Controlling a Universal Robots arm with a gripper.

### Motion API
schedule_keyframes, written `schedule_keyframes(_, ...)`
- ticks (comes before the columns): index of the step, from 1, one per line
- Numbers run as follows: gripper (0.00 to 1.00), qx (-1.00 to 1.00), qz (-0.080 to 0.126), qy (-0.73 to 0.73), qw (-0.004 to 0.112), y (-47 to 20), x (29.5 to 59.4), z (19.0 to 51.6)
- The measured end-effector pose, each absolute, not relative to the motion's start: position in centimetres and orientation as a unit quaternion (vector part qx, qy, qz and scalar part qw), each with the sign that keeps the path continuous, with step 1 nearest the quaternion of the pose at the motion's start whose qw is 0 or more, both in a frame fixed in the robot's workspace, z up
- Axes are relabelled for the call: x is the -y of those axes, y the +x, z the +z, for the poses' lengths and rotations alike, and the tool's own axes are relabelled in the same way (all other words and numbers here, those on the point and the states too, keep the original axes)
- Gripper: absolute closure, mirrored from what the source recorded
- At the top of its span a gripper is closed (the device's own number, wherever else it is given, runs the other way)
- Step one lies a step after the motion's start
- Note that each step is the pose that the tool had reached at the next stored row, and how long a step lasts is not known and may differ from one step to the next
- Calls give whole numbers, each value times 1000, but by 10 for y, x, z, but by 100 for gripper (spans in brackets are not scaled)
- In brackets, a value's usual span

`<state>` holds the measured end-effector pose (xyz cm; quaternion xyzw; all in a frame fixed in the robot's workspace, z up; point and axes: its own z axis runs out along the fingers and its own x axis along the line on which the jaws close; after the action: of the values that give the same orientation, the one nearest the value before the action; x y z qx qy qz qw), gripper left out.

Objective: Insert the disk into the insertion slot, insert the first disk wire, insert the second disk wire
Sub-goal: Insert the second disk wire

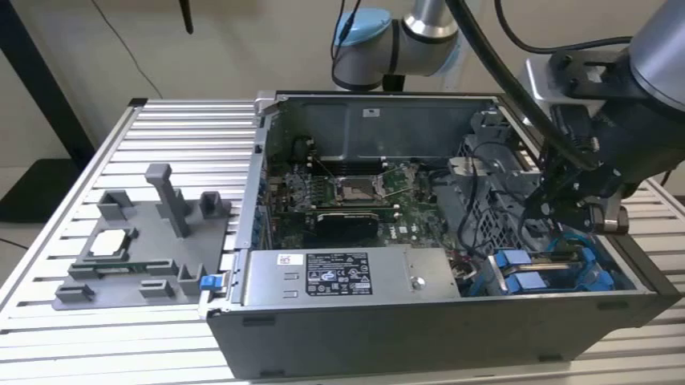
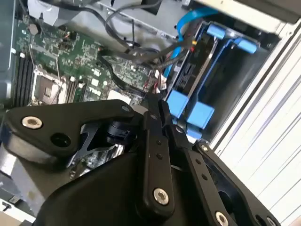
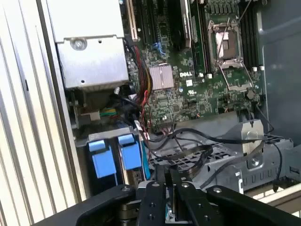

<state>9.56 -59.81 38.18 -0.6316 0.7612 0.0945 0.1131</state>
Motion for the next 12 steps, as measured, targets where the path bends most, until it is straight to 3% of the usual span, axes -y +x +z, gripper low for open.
schedule_keyframes(12,100,-742,99,-655,107,105,603,375)
